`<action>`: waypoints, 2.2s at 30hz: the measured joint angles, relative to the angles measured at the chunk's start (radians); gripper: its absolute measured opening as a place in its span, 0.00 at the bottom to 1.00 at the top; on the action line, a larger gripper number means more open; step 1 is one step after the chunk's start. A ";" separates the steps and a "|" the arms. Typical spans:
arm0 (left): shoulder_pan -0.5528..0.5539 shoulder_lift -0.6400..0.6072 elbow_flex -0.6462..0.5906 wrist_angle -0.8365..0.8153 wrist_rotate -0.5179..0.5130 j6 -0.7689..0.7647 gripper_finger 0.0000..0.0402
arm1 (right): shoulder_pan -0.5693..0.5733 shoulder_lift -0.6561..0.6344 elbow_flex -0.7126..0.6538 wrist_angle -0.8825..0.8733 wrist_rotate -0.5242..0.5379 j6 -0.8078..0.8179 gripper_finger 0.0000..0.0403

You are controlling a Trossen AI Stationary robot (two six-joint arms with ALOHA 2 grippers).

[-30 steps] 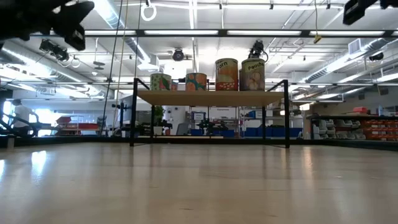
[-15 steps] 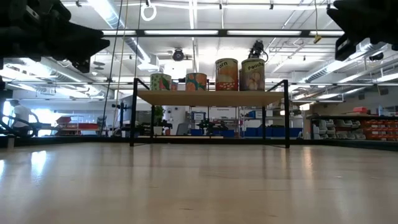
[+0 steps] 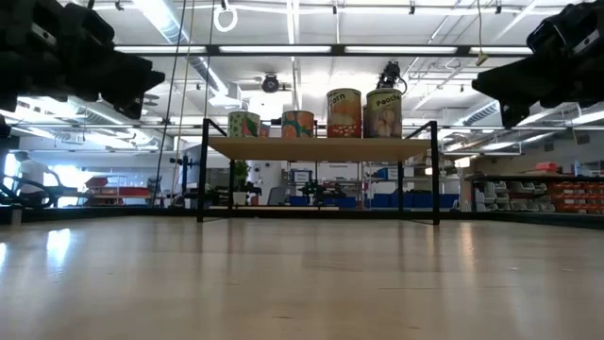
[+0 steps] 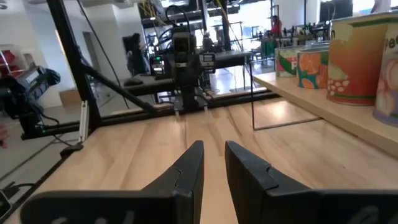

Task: Pick and place cans onto a shelf
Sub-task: Return to Home Position

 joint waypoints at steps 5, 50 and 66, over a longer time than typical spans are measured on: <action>0.002 0.000 0.000 -0.082 -0.088 0.103 0.33 | -0.006 0.014 0.000 0.010 -0.015 0.003 0.18; 0.002 0.001 -0.001 -0.190 -0.168 0.094 0.33 | -0.006 0.013 0.001 0.010 -0.015 0.004 0.18; 0.002 0.001 -0.001 -0.190 -0.168 0.094 0.33 | -0.006 0.013 0.002 0.010 -0.015 0.004 0.18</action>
